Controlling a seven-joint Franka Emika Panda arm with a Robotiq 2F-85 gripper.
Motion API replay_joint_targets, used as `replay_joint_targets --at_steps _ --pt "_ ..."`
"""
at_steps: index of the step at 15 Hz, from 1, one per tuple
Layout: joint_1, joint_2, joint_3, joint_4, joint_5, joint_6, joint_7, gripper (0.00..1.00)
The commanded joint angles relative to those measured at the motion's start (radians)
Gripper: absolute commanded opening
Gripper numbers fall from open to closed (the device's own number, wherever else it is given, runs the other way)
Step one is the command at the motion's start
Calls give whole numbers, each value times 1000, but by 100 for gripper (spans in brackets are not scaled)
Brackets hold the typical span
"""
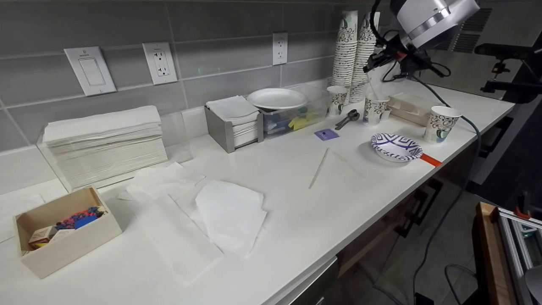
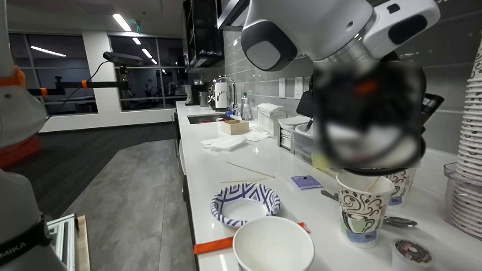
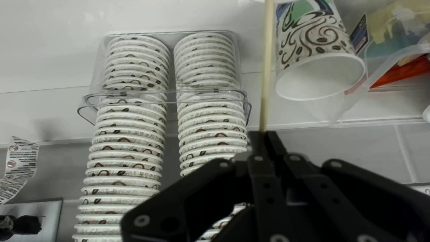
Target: Pick up the stick and put it in the cup
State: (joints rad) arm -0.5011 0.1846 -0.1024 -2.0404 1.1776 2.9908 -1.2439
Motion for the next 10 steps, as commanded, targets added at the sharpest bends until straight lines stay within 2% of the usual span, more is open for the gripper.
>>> replay_joint_targets --at_steps 1,10 --pt "-28 -23 11 -15 82 -52 -72 2" --pt "-48 -37 8 -26 288 -155 -249 2"
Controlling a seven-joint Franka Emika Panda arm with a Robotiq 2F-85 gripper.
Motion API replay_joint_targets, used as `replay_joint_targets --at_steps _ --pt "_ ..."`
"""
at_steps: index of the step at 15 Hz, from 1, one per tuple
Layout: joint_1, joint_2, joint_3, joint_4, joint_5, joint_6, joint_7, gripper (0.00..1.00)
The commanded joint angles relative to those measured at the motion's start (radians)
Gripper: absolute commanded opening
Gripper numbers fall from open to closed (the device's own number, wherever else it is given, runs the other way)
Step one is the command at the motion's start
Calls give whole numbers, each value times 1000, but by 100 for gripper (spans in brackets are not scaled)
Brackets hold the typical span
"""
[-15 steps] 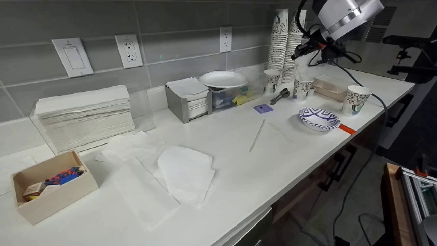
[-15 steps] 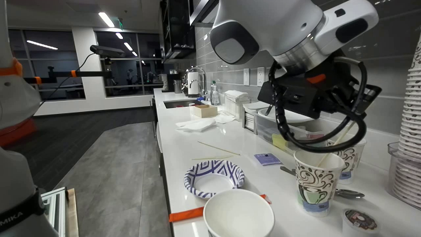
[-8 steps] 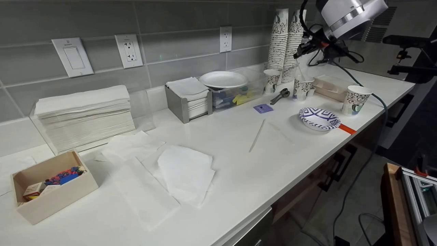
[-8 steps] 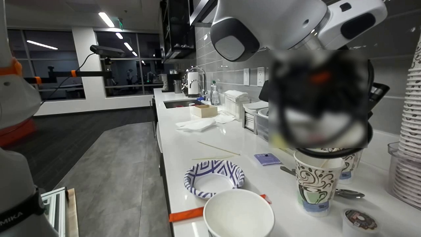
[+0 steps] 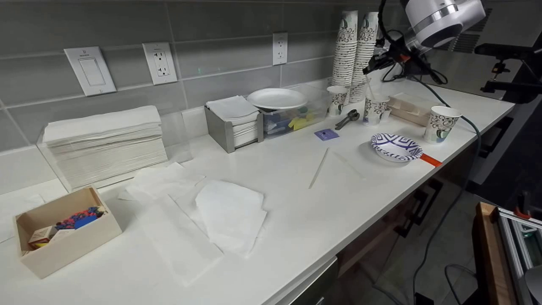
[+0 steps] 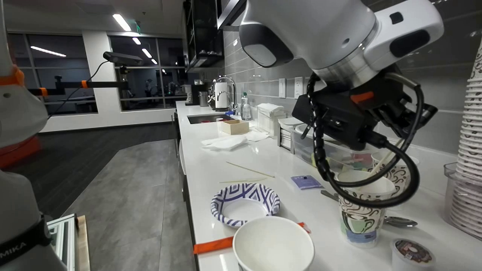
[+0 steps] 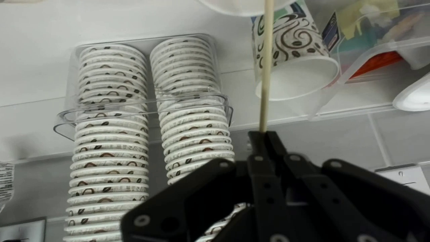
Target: Pick up the stick and put it in the cup
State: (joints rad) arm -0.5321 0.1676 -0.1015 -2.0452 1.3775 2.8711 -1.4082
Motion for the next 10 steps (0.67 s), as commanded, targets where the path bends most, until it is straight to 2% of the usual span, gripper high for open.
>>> replay_joint_targets --at_steps 1,4,10 --pt "-18 -19 5 -25 102 -42 -97 2" --pt "-22 -17 4 -26 183 -36 -168 2" --pt "-26 -11 -1 -42 246 -45 -246 2"
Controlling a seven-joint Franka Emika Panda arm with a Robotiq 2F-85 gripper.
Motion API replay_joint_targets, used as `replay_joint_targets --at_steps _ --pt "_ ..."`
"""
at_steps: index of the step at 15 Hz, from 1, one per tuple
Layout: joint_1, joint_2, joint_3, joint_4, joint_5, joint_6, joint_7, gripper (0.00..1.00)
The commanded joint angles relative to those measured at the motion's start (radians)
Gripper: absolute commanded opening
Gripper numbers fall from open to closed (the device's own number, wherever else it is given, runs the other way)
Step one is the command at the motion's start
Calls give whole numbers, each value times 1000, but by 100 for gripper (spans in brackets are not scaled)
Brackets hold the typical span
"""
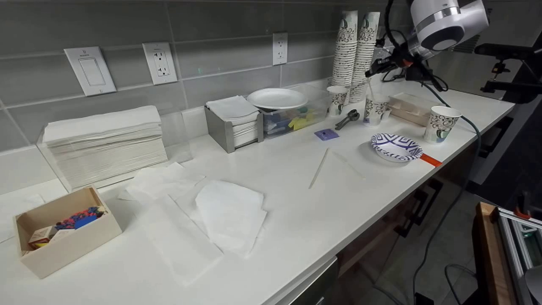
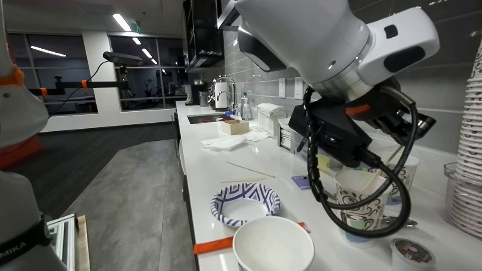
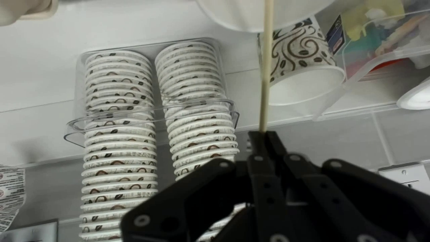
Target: Pick up the stick and put it in the cup
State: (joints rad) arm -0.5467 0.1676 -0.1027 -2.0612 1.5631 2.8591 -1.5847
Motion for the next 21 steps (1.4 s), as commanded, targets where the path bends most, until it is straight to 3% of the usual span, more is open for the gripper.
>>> replay_joint_targets --at_steps 1,4,5,7,11,15,19,20,21 --pt "-11 -12 0 -30 66 -33 -80 2" --pt "-13 -12 -1 -40 77 -38 -105 2" --pt "-13 -14 -1 -44 72 -41 -106 31" --pt "-13 -21 -2 -49 70 -46 -113 39" --pt "-9 -49 -7 -72 29 -55 -95 70" --pt "6 -98 -10 -101 -37 47 -91 98" --pt "12 -172 -14 -197 -313 150 22 100" --pt "86 -187 -93 -241 -400 148 54 100" --pt "91 -203 -108 -283 -479 123 80 100"
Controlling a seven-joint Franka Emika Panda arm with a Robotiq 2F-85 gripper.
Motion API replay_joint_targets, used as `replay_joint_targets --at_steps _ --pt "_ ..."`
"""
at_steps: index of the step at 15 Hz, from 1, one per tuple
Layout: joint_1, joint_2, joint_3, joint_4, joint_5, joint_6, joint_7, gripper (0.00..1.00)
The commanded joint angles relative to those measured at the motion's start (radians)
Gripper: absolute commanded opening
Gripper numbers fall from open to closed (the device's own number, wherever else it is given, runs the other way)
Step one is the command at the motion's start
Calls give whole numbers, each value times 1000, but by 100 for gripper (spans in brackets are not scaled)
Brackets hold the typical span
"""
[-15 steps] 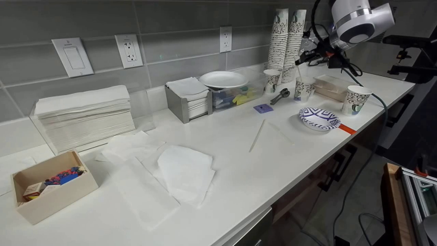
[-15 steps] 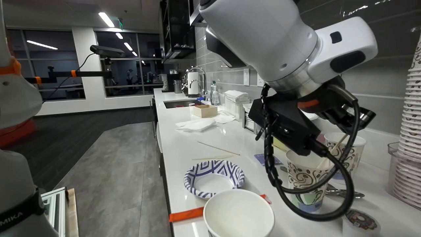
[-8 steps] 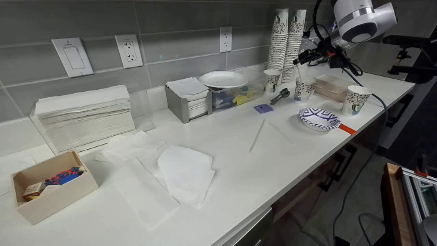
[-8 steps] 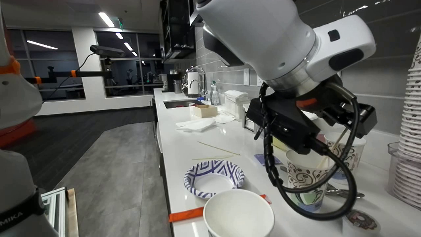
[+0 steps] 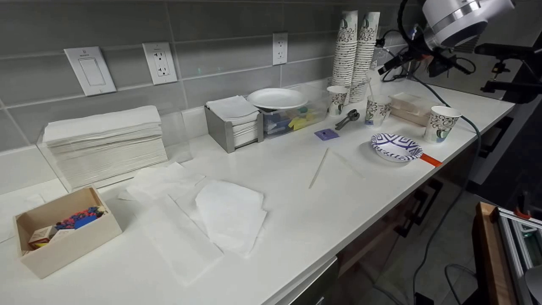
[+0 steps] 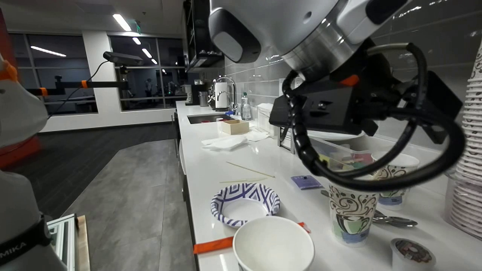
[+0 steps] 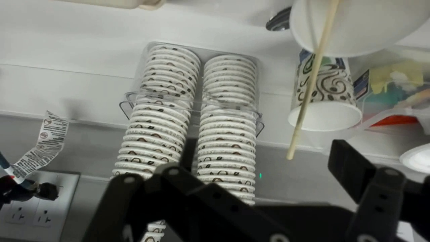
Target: Pick up the stick and put it in the cup
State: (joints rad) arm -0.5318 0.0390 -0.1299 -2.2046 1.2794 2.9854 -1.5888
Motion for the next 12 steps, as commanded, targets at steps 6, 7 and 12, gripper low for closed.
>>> replay_joint_targets --at_steps 6,7,12 --pt "118 -137 -164 -259 -676 -57 275 100" --pt "120 -142 -170 -260 -754 -54 326 100" --pt "-110 -231 24 -214 -1157 -213 599 100"
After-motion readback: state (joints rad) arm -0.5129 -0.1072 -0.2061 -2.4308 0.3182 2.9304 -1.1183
